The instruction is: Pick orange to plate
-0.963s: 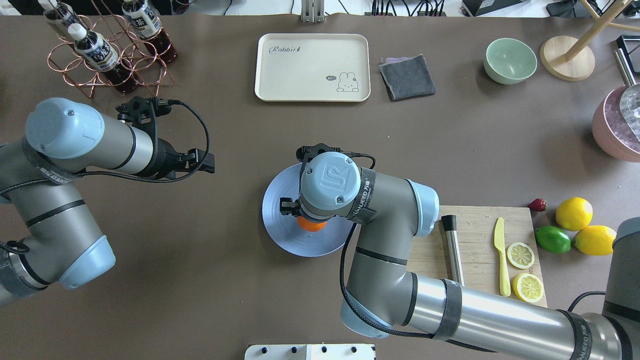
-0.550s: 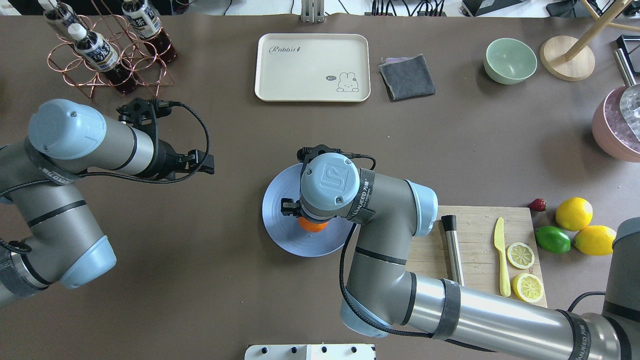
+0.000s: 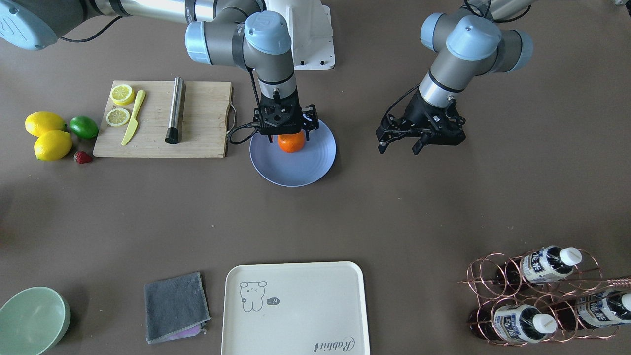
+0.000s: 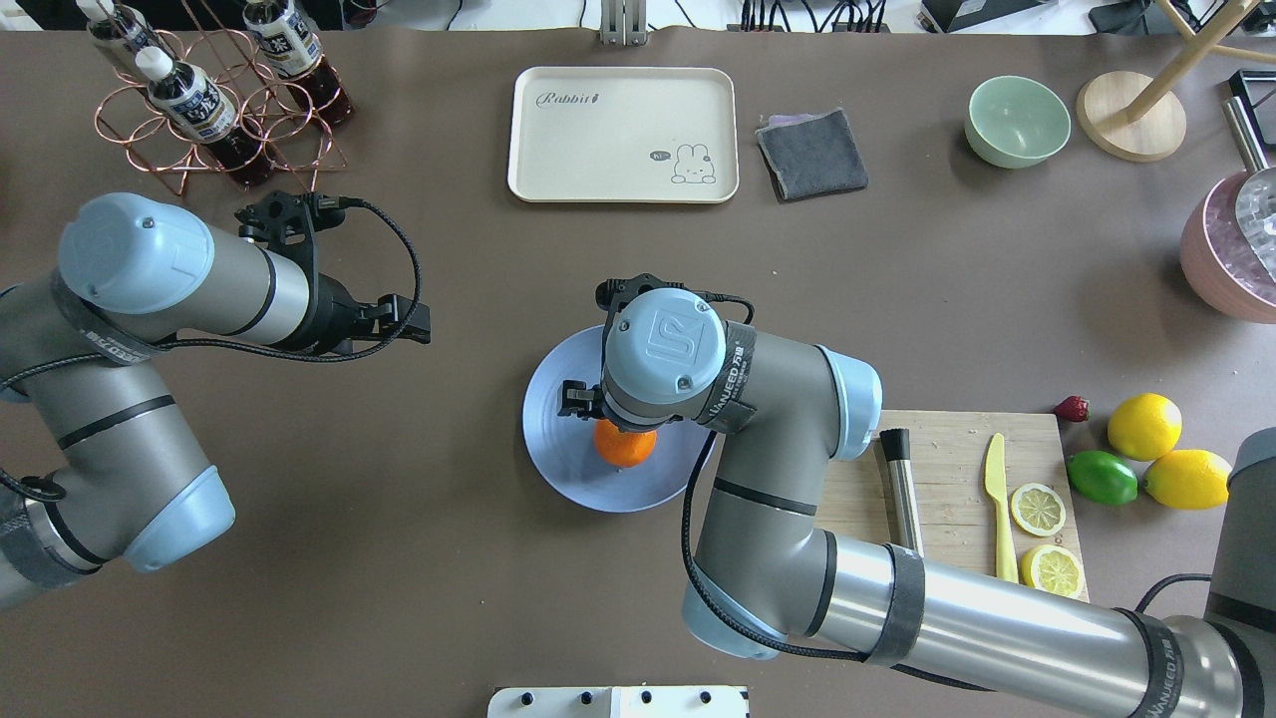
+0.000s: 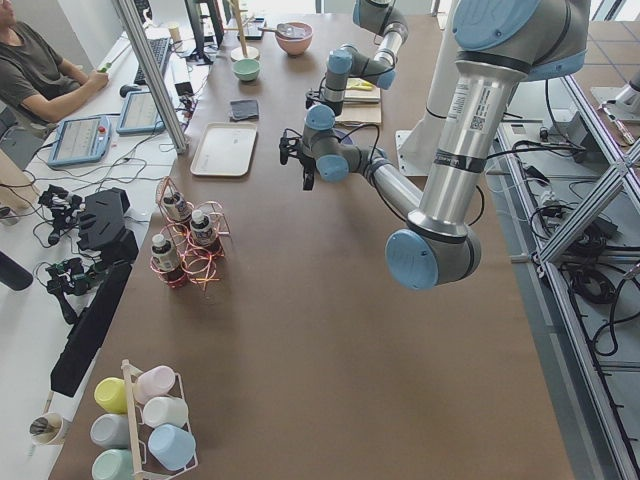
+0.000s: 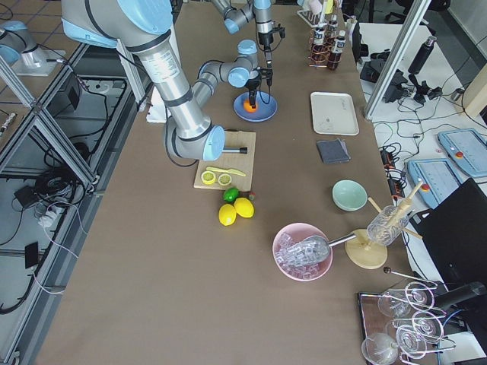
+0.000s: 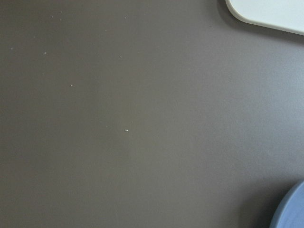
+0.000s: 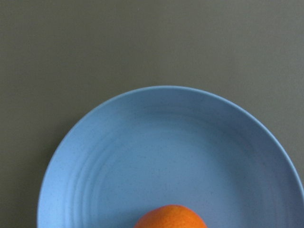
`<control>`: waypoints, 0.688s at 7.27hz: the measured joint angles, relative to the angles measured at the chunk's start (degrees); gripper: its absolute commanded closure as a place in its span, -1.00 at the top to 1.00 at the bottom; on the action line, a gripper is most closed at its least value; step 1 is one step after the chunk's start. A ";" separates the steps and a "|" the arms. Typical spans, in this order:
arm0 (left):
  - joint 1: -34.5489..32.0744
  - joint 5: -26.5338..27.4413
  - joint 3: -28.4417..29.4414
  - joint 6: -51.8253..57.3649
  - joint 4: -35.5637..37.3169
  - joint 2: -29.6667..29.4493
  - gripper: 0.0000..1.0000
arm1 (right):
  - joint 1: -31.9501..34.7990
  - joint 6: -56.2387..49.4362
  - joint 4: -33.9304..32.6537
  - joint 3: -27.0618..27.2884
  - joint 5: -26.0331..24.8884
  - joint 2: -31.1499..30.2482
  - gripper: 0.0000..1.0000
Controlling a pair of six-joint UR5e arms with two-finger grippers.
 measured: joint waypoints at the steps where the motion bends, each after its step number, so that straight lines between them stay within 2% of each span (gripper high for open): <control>1: -1.24 -0.82 -0.19 0.17 0.14 0.01 0.94 | 3.22 -0.49 -1.11 2.87 3.47 -1.20 1.00; 3: -8.30 -7.35 -0.44 2.41 1.18 0.30 0.94 | 15.51 -10.25 -5.47 11.68 14.19 -8.98 1.00; 5: -18.40 -14.57 -0.59 13.49 2.24 4.15 0.94 | 30.12 -31.29 -8.37 15.37 23.28 -19.28 1.00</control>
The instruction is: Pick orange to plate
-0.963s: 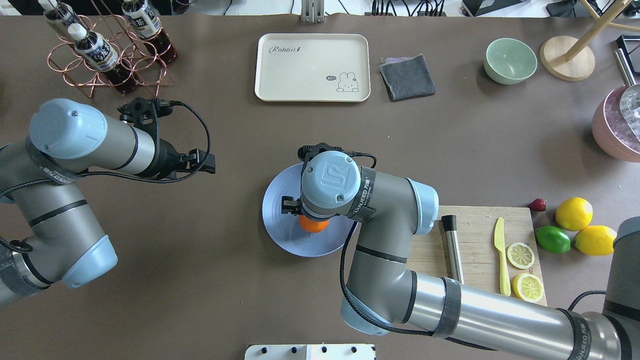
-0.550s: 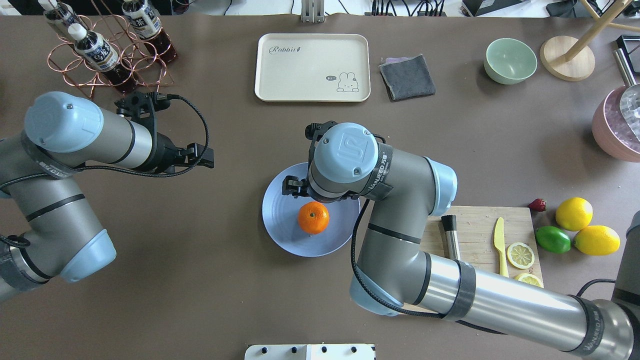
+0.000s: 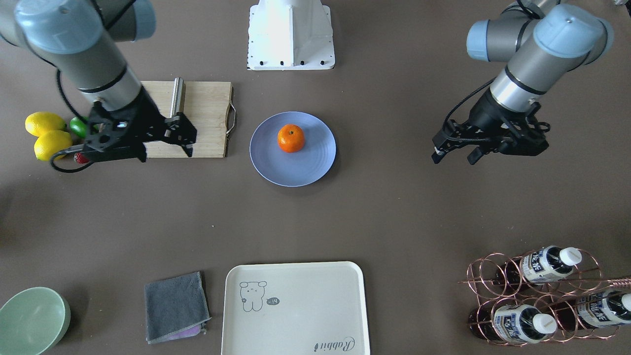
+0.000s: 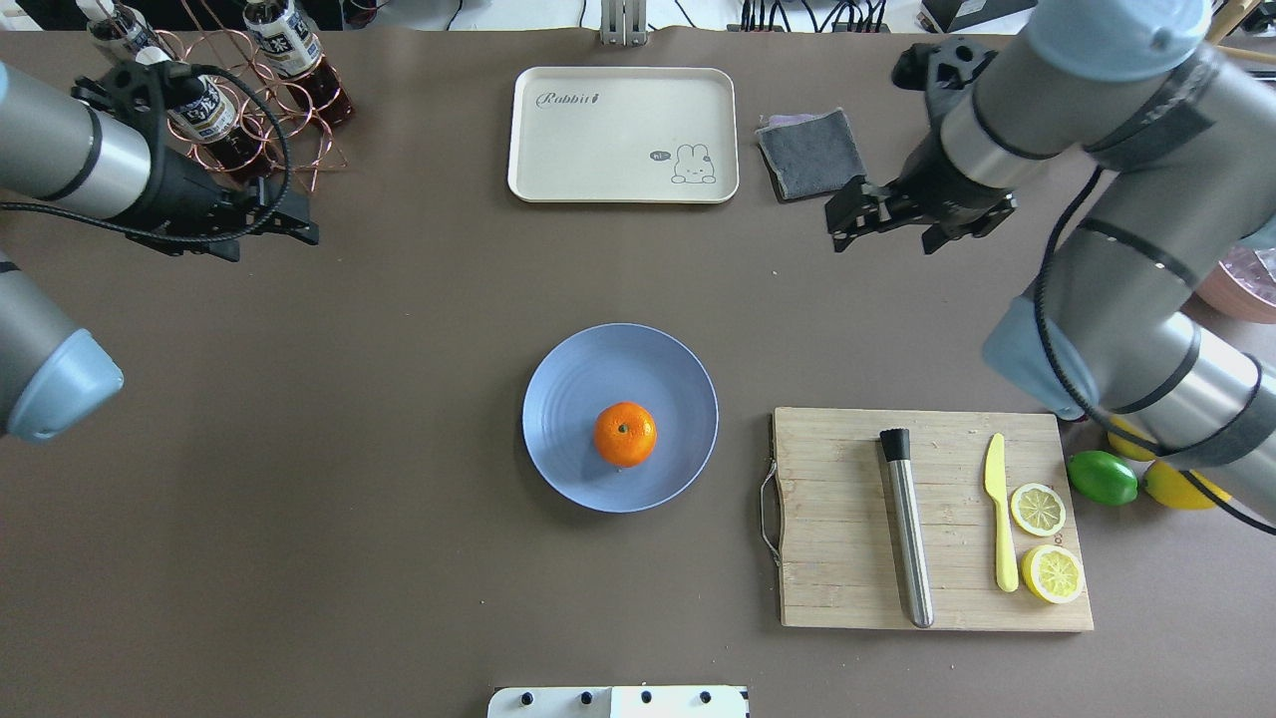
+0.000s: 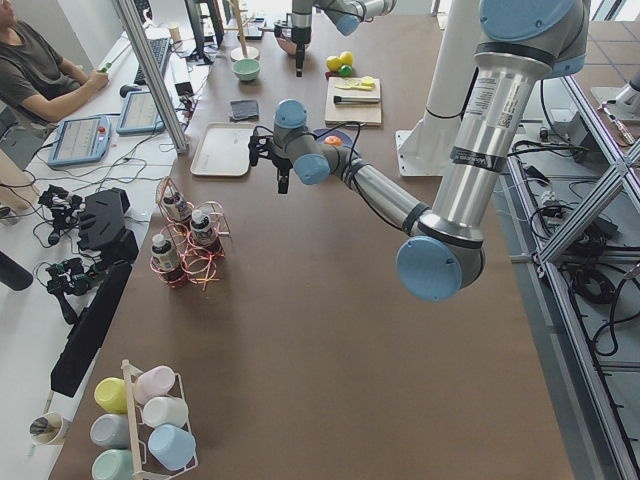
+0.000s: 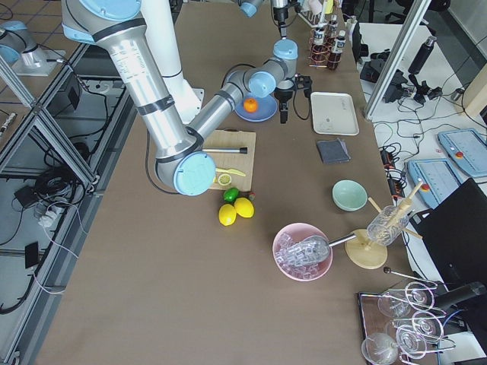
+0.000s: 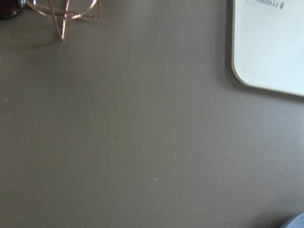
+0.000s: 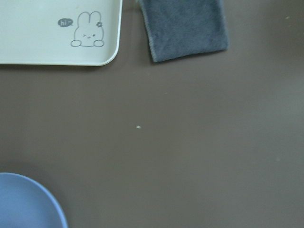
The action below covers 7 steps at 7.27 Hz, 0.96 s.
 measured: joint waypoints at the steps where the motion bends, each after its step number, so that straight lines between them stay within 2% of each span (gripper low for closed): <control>1: -5.94 -3.55 0.16 9.24 0.23 4.61 0.94 | 7.59 -14.30 -0.49 -1.30 2.37 -5.97 1.00; 2: -11.72 -6.62 1.23 20.56 0.60 9.61 0.94 | 16.12 -28.56 -0.59 -5.19 5.27 -10.68 1.00; 4: -23.97 -10.57 5.21 45.31 5.91 16.00 0.94 | 31.69 -55.64 -0.79 -17.15 9.99 -14.87 1.00; 5: -28.78 -11.24 6.62 53.99 9.50 16.90 0.94 | 36.31 -63.29 -0.84 -20.87 10.63 -15.75 1.00; 7: -33.15 -11.72 7.55 61.91 13.42 18.18 0.95 | 40.50 -67.95 -0.64 -22.52 10.77 -18.39 1.00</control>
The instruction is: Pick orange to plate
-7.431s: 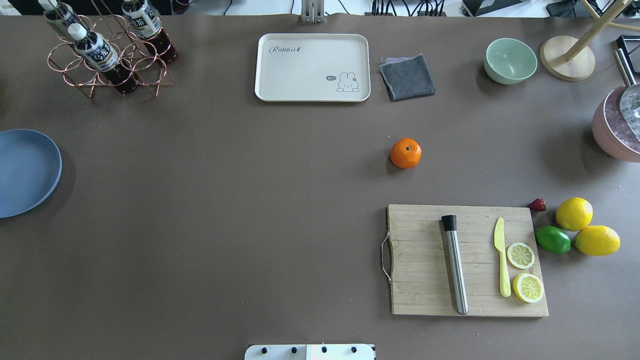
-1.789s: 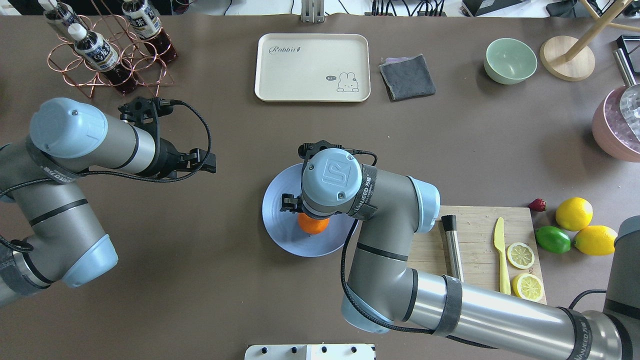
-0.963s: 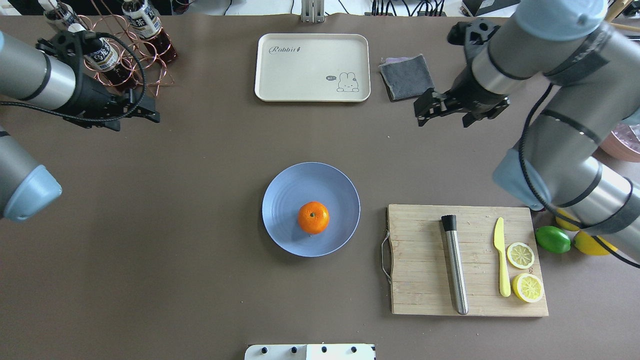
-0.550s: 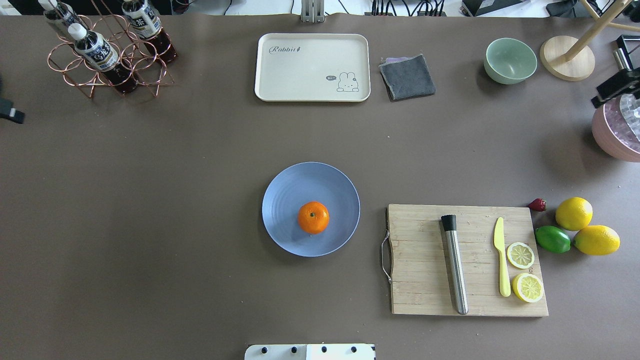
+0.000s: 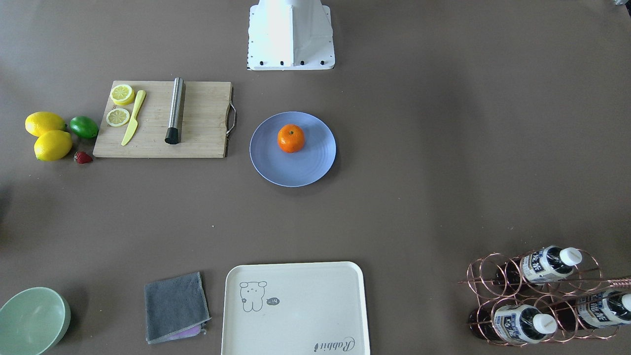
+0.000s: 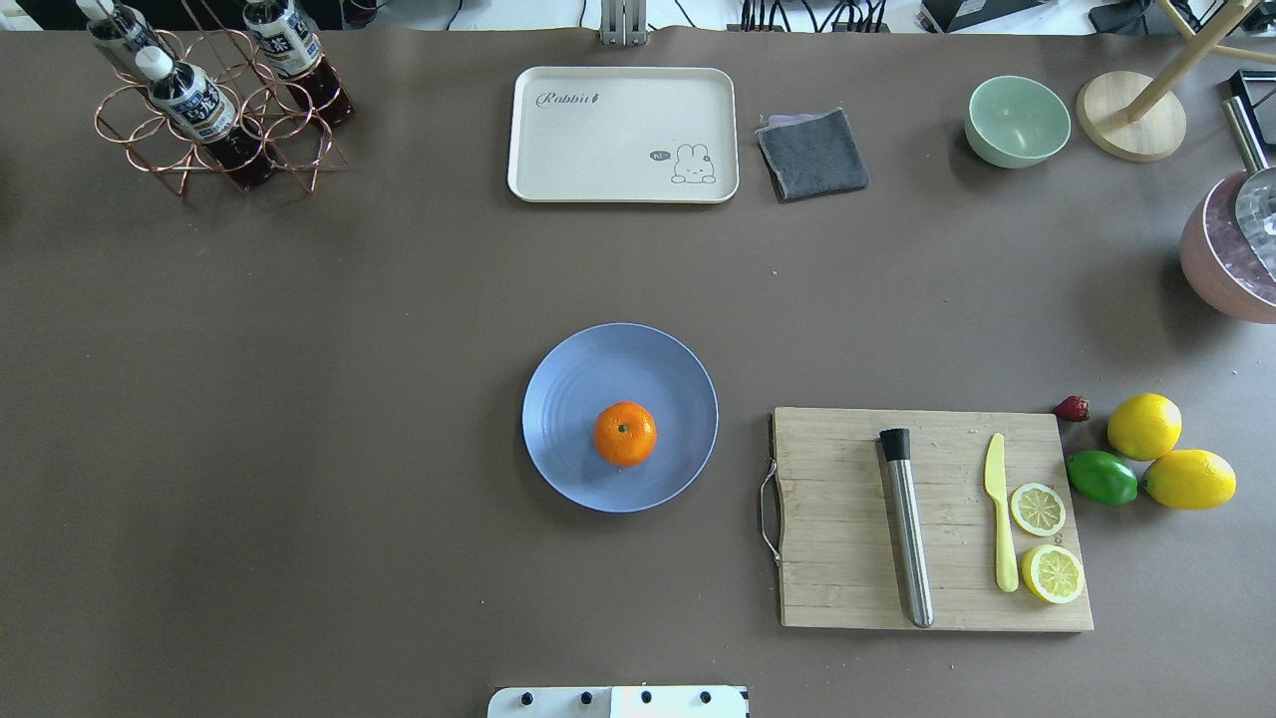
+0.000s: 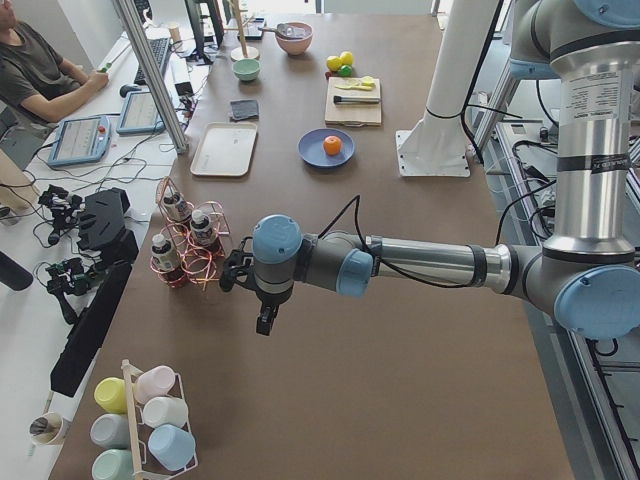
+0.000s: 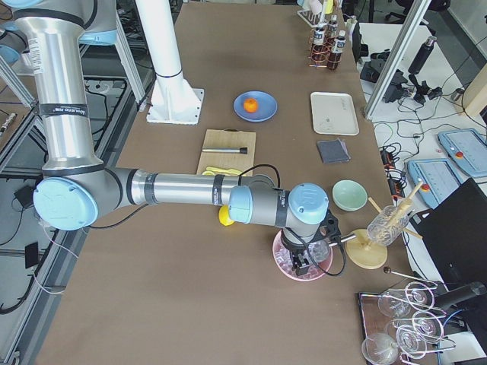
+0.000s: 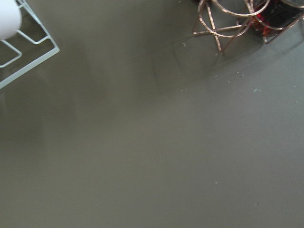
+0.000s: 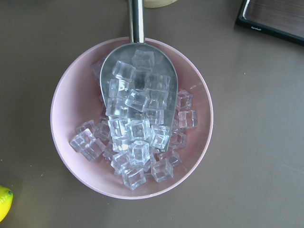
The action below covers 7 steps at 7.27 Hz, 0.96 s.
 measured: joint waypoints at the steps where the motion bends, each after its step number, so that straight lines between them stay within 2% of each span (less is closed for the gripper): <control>1: -0.51 -0.25 -0.46 0.70 0.46 1.35 0.95 | 1.53 -0.47 0.16 0.35 0.02 -1.74 1.00; 3: -0.71 -0.48 -0.85 0.38 0.61 2.44 0.95 | 3.54 -0.60 0.03 2.61 -0.36 -4.51 1.00; 7: -0.74 0.00 -0.03 0.41 -0.15 2.95 0.95 | 3.89 0.18 -0.32 4.83 -1.59 -5.66 1.00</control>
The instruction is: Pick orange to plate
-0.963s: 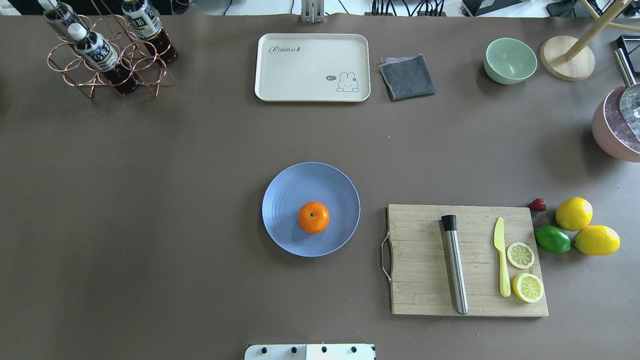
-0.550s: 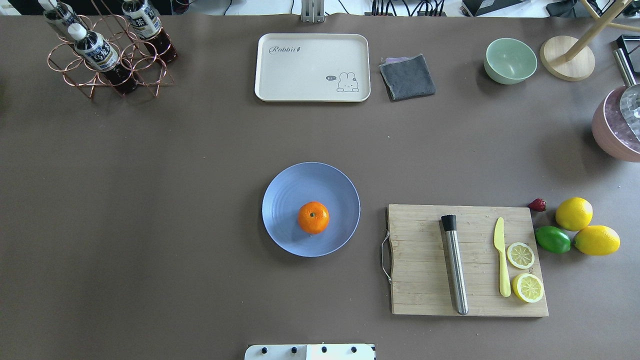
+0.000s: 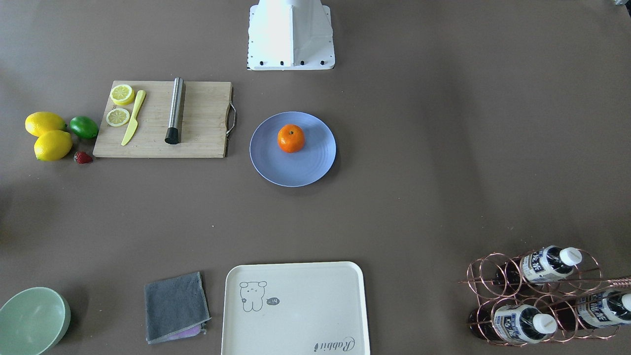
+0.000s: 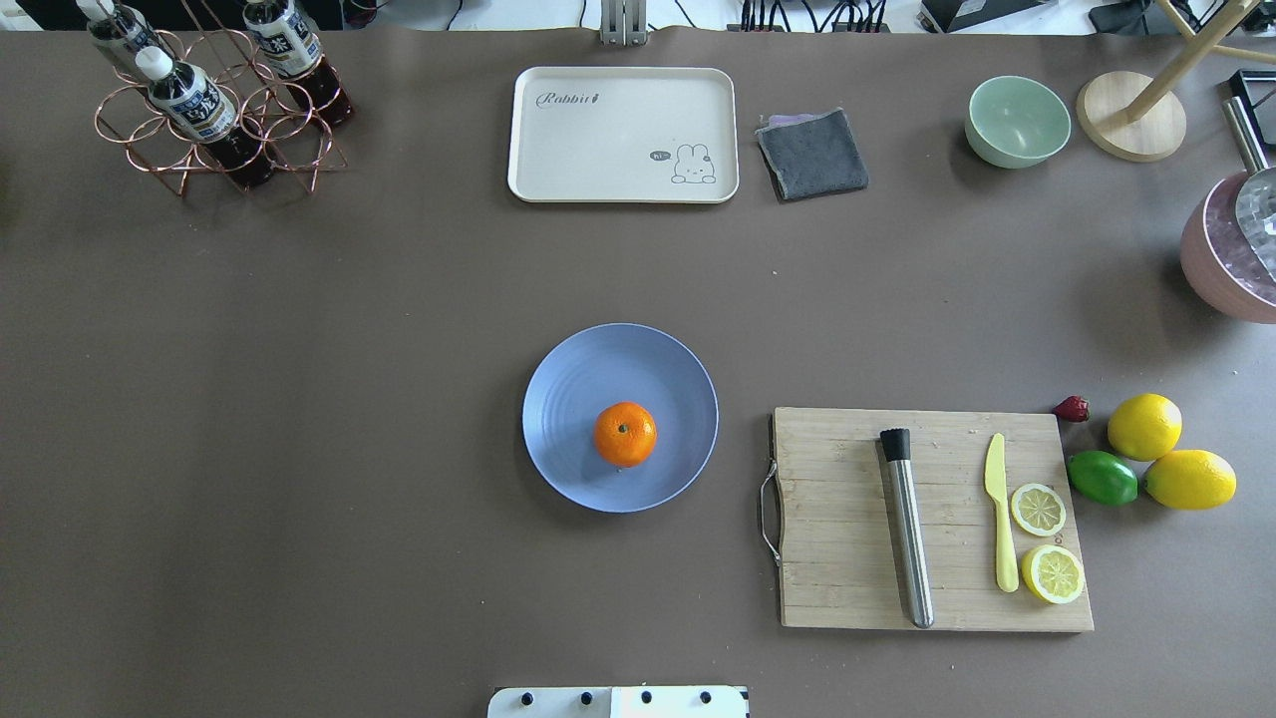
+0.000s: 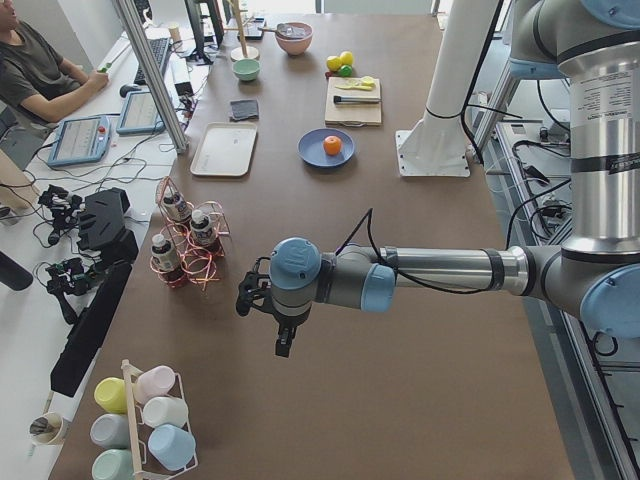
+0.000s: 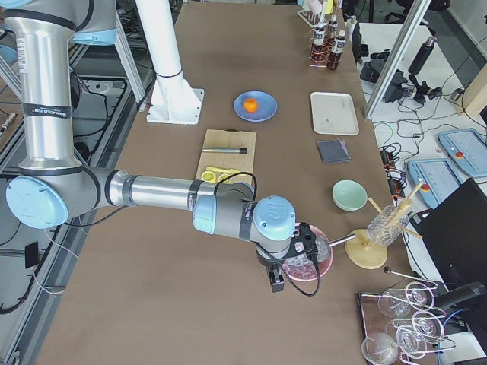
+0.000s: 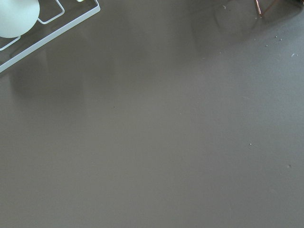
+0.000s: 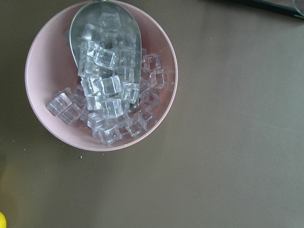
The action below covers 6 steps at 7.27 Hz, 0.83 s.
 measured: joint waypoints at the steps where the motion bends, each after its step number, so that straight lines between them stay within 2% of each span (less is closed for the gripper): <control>1: 0.04 0.80 0.42 0.03 -0.54 0.02 0.95 | -0.57 0.17 -0.23 0.04 -1.16 -0.08 1.00; 6: -0.15 1.61 0.11 -0.15 -1.09 0.52 0.95 | -1.68 0.20 -1.07 1.10 -3.63 -0.86 1.00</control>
